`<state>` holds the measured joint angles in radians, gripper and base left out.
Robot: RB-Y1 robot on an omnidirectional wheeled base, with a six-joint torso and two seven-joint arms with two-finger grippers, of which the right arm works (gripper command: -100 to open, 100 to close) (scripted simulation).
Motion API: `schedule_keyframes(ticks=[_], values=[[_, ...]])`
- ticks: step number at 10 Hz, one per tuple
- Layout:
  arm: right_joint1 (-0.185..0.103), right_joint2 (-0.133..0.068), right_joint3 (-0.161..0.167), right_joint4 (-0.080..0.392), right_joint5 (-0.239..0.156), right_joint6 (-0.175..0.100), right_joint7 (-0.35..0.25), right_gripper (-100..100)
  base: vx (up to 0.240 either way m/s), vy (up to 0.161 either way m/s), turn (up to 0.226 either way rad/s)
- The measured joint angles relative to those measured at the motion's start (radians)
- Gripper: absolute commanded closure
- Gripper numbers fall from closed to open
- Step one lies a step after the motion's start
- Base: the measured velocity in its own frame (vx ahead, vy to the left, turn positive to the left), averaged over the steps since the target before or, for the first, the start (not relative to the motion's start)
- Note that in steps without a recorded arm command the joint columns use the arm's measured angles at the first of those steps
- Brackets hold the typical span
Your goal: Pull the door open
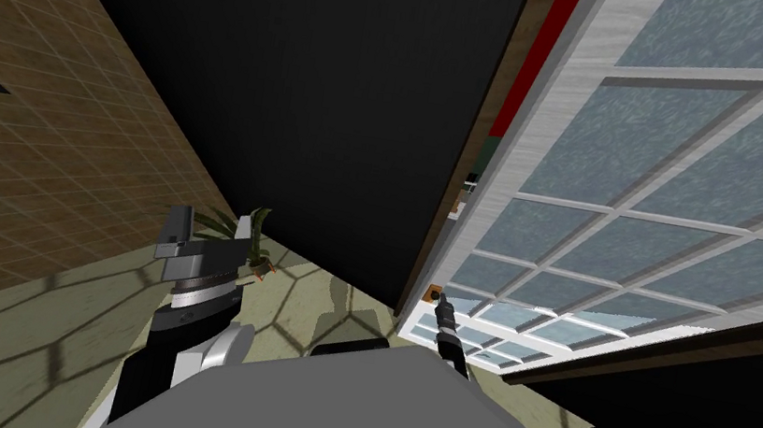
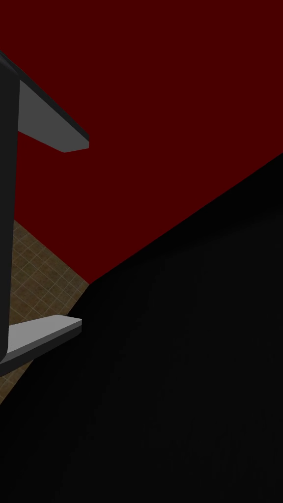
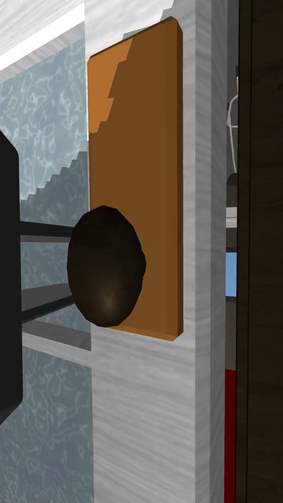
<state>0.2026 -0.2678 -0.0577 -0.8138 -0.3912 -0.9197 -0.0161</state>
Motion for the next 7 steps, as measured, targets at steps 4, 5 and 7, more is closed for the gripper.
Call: schedule_keyframes(ticks=[4, 5, 7], values=[[-0.02, 0.002, 0.018, 0.021, -0.03, -0.002, -0.097, 100, -0.044, -0.014, 0.038], [-0.009, 0.002, 0.019, 0.005, -0.032, 0.005, -0.108, 100, -0.036, 0.001, 0.041], [0.005, 0.002, 0.026, -0.026, -0.053, 0.025, -0.153, 100, -0.058, -0.012, 0.036]])
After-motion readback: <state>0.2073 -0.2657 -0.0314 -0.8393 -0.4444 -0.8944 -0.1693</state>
